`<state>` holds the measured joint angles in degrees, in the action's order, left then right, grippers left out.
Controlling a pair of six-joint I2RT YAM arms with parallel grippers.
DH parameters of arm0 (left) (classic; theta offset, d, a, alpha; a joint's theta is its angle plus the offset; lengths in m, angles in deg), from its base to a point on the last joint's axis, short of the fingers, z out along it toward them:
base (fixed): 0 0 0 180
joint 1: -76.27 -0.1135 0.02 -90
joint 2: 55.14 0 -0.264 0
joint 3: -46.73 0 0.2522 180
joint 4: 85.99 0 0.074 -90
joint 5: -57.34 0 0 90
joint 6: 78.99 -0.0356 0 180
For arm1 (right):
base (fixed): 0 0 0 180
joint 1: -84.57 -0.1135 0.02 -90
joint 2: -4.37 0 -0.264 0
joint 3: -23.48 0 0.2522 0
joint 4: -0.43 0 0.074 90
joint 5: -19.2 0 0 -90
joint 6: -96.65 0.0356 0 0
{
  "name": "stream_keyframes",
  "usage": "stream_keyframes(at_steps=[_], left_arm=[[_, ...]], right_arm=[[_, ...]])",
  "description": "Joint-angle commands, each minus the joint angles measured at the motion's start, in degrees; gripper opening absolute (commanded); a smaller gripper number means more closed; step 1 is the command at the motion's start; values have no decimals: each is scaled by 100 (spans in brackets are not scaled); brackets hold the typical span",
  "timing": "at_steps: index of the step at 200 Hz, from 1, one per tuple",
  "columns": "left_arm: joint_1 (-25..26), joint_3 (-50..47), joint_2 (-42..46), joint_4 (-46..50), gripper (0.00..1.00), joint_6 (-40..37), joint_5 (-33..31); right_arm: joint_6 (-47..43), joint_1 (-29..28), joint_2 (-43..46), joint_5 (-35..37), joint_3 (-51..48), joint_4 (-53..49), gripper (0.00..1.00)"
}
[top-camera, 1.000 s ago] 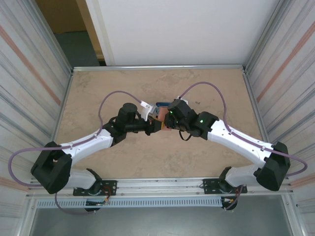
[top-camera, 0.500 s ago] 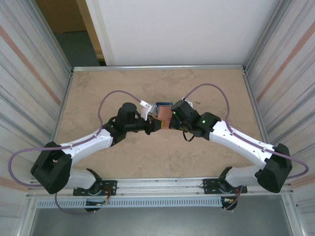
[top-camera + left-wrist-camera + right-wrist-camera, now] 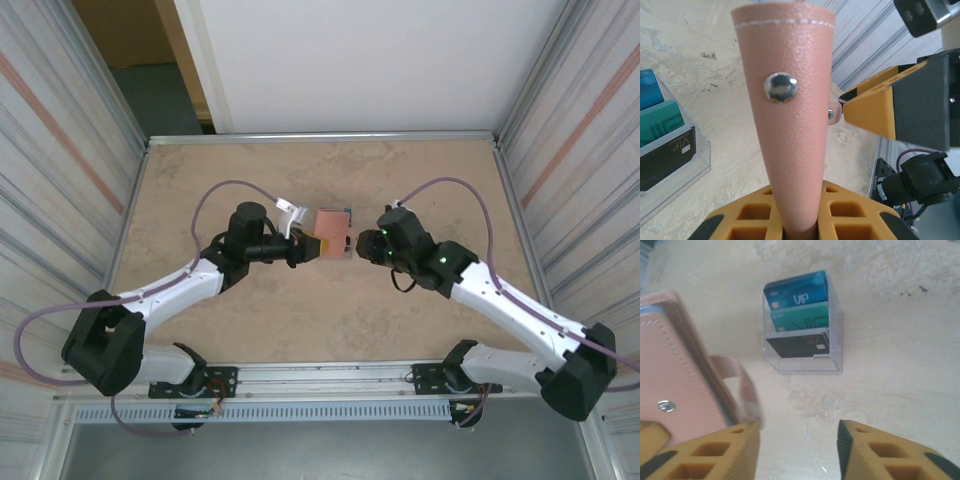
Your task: Take the credit cards out of the card holder
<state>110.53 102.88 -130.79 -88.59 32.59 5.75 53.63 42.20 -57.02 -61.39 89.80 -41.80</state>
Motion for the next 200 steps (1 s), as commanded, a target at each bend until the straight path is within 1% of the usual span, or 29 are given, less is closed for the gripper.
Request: stream_keyframes(at_steps=[1, 24, 46, 55, 61, 83, 97, 109, 119, 134, 163, 200], left_arm=[[-97, 198, 270, 12, 0, -238, 870], [-115, 342, 270, 238, 0, -407, 1338], [-120, 476, 256, 417, 0, -556, 1623], [-122, 513, 265, 473, 0, -605, 1689], [-117, 538, 277, 518, 0, -633, 1707], [-122, 599, 297, 581, 0, -730, 1871], [-126, 636, 306, 561, 0, -735, 1976], [-126, 661, 306, 538, 0, -730, 2075], [-132, 690, 315, 539, 0, -743, 2162], [-150, 708, 356, 454, 0, -709, 2293], [-174, 724, 404, 240, 0, -621, 2526], [-186, 735, 420, 56, 0, -504, 2641]], right_arm=[[-429, 343, 426, -691, -398, 755, 50], [-874, 768, 858, -1878, -717, 1441, 57], [-1221, 957, 1019, -2820, -864, 1885, 69], [-1366, 967, 1082, -3027, -895, 1993, 79], [-1413, 966, 1113, -3069, -910, 2030, 83], [-1554, 981, 1254, -3191, -977, 2216, 87], [-1645, 982, 1342, -3429, -1066, 2428, 85], [-1774, 978, 1423, -3586, -1124, 2516, 78], [-1854, 976, 1492, -3617, -1177, 2543, 74], [-1940, 990, 1606, -3672, -1270, 2573, 71], [-2023, 1002, 1758, -3741, -1390, 2583, 61], [-2015, 1082, 1805, -3910, -1550, 2734, 54]])
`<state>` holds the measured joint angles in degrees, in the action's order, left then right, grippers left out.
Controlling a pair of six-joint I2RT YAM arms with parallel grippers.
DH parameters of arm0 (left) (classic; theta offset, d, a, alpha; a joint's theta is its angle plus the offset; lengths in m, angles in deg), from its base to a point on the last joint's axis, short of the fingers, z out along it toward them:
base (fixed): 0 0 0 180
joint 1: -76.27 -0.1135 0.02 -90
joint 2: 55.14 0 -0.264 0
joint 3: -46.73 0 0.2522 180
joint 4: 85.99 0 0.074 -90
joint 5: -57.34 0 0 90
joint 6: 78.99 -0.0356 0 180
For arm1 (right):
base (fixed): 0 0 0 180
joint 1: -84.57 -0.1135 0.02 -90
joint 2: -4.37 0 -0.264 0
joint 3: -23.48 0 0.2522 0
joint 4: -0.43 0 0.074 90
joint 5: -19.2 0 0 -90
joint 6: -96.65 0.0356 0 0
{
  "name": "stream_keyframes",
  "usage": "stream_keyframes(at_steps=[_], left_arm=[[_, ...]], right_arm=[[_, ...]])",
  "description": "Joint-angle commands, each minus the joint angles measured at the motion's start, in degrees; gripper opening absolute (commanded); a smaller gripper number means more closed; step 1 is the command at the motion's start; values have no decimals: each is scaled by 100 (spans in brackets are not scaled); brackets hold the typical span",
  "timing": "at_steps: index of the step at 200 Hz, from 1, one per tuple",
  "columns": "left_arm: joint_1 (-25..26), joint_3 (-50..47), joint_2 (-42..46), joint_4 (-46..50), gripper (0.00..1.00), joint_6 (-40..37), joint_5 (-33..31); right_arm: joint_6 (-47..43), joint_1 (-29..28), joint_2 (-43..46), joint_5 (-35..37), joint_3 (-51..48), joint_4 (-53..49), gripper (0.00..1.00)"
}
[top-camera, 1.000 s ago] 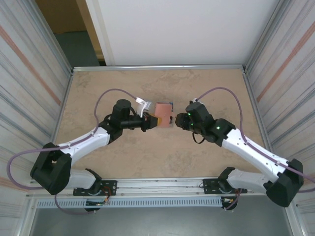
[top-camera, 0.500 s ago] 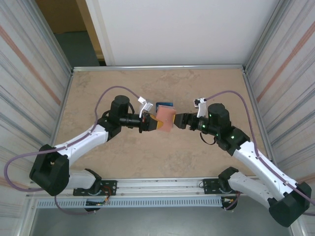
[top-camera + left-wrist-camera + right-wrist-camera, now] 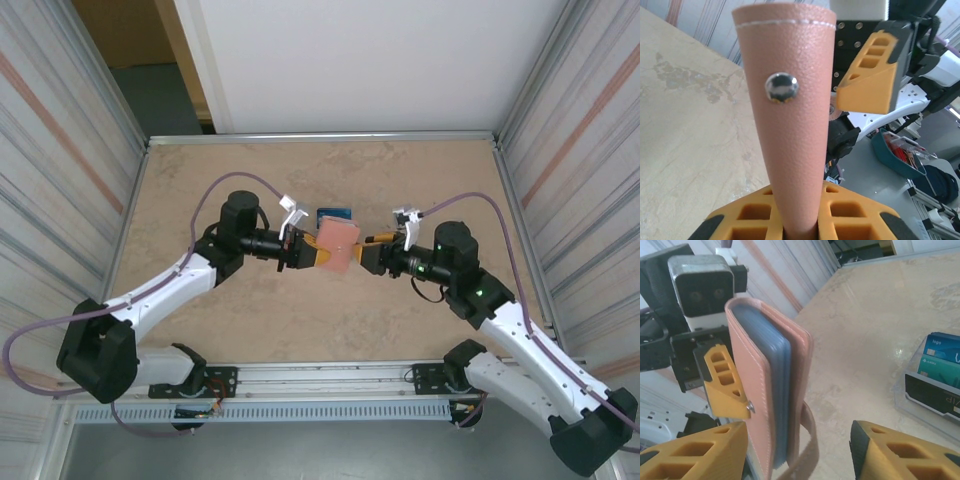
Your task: Take the credit cards out of the card holder
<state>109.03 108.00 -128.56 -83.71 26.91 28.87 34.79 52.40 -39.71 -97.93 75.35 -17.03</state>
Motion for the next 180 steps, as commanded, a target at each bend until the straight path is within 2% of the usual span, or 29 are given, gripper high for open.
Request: stream_keyframes(at_steps=[1, 52, 81, 100, 180], left_arm=[[-33, 224, 197, -437, 0, 72, 330], [-34, 189, 198, -691, 0, 222, 447], [-34, 132, 190, -884, 0, 349, 471], [-24, 83, 173, -1116, 0, 494, 543], [133, 145, 69, -1085, 0, 467, 638]], right_arm=[[-132, 66, 74, -256, -104, 261, 54], [-62, 273, -5, -612, -245, 531, 42], [-6, 334, 12, -1039, -271, 791, 42], [-11, 333, 39, -1096, -286, 867, 41], [194, 338, -280, -1417, -374, 1323, 37]])
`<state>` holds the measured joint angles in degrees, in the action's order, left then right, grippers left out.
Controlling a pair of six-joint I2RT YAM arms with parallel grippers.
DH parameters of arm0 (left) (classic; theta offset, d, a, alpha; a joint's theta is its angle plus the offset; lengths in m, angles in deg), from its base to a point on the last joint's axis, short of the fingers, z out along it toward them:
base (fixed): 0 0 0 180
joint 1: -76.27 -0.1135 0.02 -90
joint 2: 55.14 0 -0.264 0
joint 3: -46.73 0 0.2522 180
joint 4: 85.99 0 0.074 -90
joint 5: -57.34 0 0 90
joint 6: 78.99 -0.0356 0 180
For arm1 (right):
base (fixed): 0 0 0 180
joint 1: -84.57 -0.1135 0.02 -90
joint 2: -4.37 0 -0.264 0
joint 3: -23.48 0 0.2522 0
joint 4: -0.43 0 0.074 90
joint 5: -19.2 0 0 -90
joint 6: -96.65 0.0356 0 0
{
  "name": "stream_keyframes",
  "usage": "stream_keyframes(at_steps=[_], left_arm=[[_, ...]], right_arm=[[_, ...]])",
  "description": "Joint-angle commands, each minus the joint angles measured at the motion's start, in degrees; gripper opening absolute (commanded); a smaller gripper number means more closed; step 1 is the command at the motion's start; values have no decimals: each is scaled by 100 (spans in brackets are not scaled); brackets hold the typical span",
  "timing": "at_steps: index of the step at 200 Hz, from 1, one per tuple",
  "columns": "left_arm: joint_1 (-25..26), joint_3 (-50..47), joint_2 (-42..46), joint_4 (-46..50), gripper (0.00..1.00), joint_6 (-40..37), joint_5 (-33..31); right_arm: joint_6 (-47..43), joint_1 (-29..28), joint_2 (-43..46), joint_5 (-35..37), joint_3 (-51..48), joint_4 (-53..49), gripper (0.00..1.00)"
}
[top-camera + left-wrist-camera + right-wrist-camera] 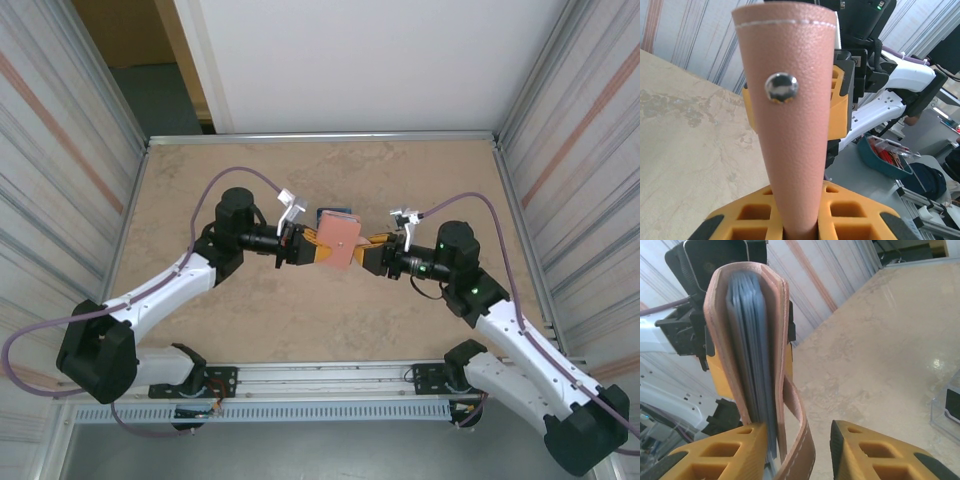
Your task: Take the credit cards out of the card holder
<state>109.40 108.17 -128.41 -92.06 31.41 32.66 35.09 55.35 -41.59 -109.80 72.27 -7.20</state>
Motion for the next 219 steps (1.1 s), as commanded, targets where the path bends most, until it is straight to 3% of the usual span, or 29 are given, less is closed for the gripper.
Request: stream_keyframes(at_steps=[1, 41, 96, 137, 153, 181, 219], left_arm=[[97, 127, 56, -254, 0, 21, 265], [166, 127, 71, -313, 0, 16, 273], [265, 192, -117, -211, 0, 23, 193], [274, 219, -170, -68, 3, -26, -45], [274, 242, -187, 47, 11, -65, -104], [274, 291, -251, 212, 31, -56, -196], [321, 349, -298, 430, 67, -139, -523]], right_arm=[[162, 41, -95, -235, -70, 342, 37], [170, 39, -186, -300, -80, 449, 25], [340, -5, -177, -307, -68, 648, 29], [269, -123, -93, -150, -7, 598, 5], [174, -196, 6, 215, 16, 353, 0], [58, -303, 50, 692, 170, -175, 0], [54, -509, 16, 1383, 345, -639, 0]])
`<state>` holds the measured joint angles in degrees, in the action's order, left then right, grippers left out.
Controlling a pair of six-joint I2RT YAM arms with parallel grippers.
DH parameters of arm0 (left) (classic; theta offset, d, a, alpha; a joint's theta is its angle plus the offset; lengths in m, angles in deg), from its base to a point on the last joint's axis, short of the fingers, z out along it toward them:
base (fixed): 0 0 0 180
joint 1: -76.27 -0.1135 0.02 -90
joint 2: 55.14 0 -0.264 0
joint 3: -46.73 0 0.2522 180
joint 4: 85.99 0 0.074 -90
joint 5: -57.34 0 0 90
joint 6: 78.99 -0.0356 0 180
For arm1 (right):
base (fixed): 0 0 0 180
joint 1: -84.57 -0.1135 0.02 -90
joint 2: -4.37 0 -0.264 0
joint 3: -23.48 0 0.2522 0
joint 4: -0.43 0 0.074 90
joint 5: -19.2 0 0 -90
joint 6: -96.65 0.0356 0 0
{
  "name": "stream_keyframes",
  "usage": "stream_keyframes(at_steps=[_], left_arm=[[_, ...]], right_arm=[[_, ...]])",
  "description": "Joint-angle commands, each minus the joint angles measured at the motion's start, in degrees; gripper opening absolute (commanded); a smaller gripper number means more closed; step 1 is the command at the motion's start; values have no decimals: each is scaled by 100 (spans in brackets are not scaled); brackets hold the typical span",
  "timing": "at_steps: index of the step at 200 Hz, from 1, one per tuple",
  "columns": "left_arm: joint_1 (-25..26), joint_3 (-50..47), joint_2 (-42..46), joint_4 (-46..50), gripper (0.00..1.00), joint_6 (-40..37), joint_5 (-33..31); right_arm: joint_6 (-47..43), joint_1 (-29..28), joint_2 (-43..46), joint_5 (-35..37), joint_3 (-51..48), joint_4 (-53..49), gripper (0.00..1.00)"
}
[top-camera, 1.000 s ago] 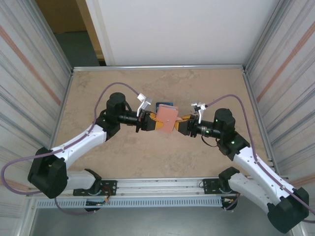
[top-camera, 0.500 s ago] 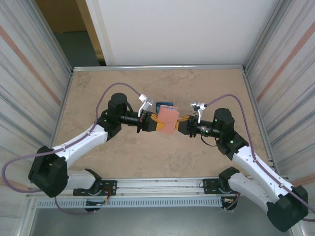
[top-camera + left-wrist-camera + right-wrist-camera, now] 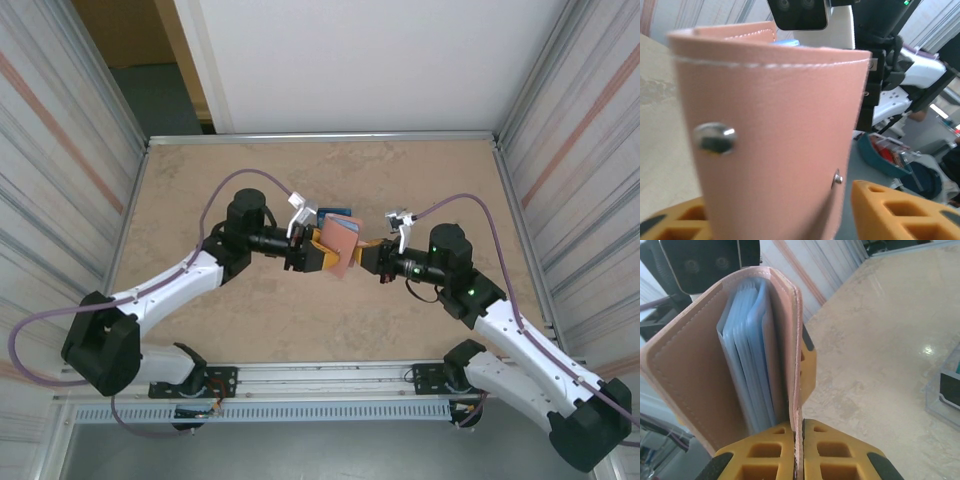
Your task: Take the credit cards out of the card holder
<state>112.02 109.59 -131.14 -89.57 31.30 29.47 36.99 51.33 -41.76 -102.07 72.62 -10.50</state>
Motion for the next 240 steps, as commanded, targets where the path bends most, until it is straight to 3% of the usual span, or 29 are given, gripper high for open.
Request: stream_keyframes(at_steps=[1, 18, 35, 64, 90, 165, 240], left_arm=[[61, 206, -26, 193, 67, -134, -211], [128, 239, -3, 397, 76, -252, -458], [221, 259, 23, 565, 91, -357, -699], [373, 309, 22, 789, 96, -486, -1110], [524, 432, -28, 1102, 95, -639, -1586], [730, 492, 1, 1407, 78, -667, -2911], [736, 451, 10, 1422, 75, -577, -3209]], right_arm=[[-135, -110, 34, 633, 311, -318, 0], [-138, -176, 42, 832, 356, -438, 0], [-138, -243, 52, 1035, 403, -547, 0], [-152, -356, 28, 1341, 516, -772, 0], [-149, -532, -38, 1692, 658, -991, 0], [-131, -866, -360, 2590, 1072, -1528, 0], [-89, -890, -269, 2862, 1164, -1785, 0]])
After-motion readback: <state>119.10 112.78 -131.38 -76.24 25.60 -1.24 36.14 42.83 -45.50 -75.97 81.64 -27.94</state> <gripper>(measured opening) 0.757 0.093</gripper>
